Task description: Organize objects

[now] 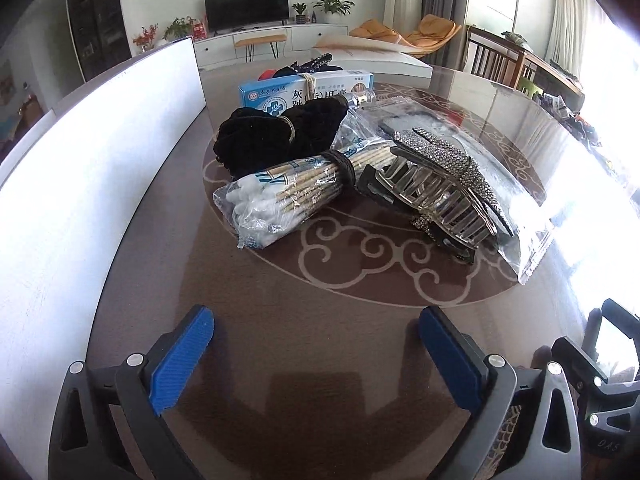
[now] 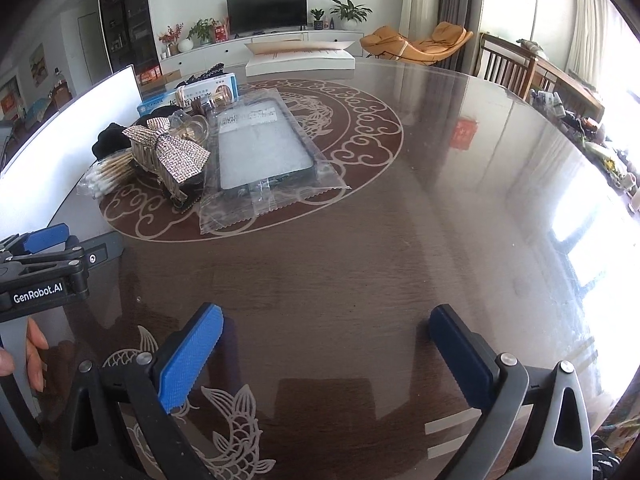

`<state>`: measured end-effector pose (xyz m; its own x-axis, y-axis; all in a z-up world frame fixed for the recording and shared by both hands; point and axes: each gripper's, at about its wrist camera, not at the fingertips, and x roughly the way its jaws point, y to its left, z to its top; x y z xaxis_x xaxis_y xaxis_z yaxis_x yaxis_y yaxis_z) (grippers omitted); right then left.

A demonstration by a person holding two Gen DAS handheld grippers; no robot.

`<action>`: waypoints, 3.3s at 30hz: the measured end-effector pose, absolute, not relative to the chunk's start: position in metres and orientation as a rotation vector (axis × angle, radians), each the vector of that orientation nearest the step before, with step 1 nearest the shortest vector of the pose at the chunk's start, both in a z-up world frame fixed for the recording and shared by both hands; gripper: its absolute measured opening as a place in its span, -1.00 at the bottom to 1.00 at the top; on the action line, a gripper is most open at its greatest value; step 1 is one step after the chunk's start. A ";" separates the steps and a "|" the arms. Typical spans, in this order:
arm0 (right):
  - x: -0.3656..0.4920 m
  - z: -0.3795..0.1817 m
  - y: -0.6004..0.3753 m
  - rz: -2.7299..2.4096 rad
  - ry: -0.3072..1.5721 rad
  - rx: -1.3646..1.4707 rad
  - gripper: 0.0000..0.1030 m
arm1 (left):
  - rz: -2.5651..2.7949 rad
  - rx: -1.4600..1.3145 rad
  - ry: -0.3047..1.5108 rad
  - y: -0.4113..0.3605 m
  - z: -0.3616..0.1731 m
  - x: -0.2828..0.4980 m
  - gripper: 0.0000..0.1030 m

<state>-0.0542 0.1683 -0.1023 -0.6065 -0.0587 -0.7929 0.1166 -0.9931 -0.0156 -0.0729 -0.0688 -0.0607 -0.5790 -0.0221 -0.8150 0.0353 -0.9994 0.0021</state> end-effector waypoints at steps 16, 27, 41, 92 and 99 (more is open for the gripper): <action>-0.054 -0.102 0.168 -2.731 0.097 1.340 1.00 | -2.762 1.426 0.025 -0.069 -0.061 -0.080 1.00; -0.054 -0.102 0.168 -2.731 0.097 1.339 1.00 | -2.762 1.425 0.025 -0.069 -0.061 -0.080 1.00; -0.053 -0.101 0.168 -2.731 0.098 1.336 1.00 | -2.762 1.425 0.025 -0.069 -0.061 -0.080 1.00; -0.049 -0.101 0.166 -2.721 0.107 1.319 1.00 | -2.771 1.430 0.003 -0.065 -0.061 -0.081 1.00; -0.049 -0.101 0.166 -2.720 0.107 1.319 1.00 | -2.771 1.430 0.004 -0.065 -0.061 -0.081 1.00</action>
